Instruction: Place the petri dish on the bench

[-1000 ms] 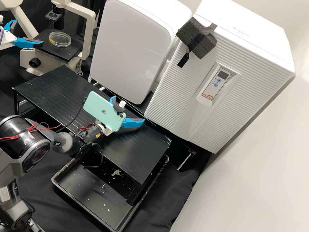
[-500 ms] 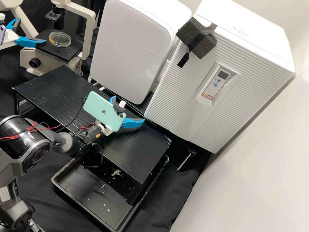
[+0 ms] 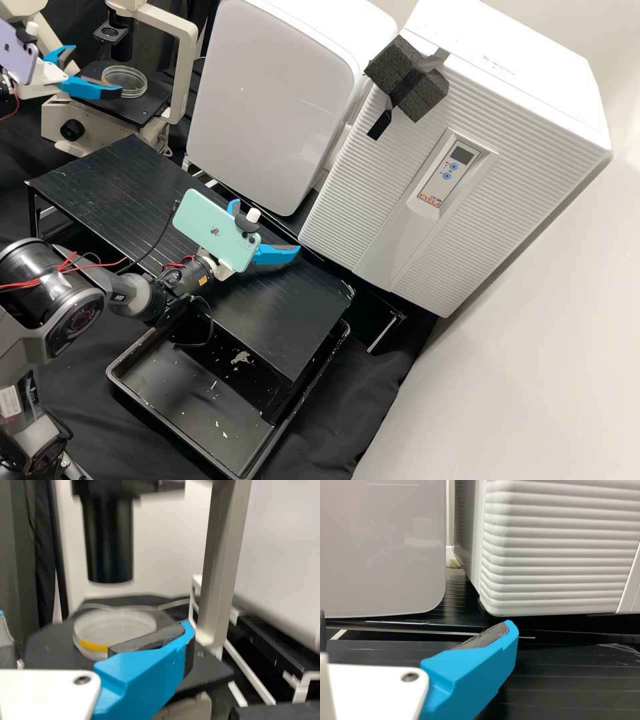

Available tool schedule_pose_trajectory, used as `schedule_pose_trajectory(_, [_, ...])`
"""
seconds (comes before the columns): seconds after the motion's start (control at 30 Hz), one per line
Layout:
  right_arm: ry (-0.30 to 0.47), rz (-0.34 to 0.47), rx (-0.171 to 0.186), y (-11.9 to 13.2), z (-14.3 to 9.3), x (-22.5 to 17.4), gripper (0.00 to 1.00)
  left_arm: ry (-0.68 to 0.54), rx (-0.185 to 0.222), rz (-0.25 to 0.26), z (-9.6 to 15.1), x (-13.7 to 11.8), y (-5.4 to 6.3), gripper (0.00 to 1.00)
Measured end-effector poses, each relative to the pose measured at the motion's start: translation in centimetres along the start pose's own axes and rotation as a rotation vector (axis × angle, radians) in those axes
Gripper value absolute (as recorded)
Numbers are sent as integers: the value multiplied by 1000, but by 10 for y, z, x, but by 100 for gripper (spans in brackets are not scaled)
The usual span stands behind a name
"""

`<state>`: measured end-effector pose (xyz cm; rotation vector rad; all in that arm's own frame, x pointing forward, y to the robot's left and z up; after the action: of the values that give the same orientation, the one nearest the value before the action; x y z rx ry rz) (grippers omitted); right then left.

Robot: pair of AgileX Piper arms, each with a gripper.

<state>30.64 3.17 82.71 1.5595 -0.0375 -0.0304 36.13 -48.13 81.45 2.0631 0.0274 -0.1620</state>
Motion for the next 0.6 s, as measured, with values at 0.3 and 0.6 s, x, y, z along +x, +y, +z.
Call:
schedule_pose_trajectory(0.3, [0, 0, 0, 0, 0, 0, 100, 39, 12, -26, -1, 15, -6, 100])
schedule_pose_trajectory(0.6, [0, 0, 0, 0, 0, 0, 100, 38, 10, -28, -3, 31, -11, 100])
